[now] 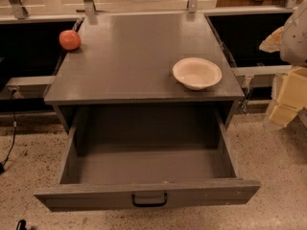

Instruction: Close top drawer

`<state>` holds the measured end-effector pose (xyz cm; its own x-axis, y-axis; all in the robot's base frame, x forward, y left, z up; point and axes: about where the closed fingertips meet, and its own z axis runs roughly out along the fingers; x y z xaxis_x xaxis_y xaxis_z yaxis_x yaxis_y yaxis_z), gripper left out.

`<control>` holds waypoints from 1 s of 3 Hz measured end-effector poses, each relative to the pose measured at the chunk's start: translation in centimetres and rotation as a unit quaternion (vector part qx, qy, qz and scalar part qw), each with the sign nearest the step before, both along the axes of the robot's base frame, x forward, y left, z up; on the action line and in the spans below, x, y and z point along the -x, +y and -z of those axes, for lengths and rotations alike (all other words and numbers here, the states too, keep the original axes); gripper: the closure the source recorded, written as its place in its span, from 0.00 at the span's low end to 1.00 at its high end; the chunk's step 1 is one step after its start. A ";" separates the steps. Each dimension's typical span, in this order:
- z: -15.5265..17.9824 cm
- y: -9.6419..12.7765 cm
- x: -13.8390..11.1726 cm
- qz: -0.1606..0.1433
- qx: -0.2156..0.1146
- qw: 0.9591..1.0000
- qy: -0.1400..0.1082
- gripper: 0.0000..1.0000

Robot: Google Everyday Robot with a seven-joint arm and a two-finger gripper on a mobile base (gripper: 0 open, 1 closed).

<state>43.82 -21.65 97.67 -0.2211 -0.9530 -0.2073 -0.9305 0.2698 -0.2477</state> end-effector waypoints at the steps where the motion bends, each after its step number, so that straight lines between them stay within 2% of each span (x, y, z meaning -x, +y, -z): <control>1: 0.0 0.0 0.0 0.000 0.000 1.000 0.000 0.00; 2: 2.6 0.1 -0.7 0.006 -0.020 0.999 0.025 0.00; 3: 7.3 1.6 0.1 -0.004 -0.068 0.996 0.050 0.00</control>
Offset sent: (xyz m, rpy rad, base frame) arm 0.0146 -0.0004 -0.0663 0.0944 0.1391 -0.0288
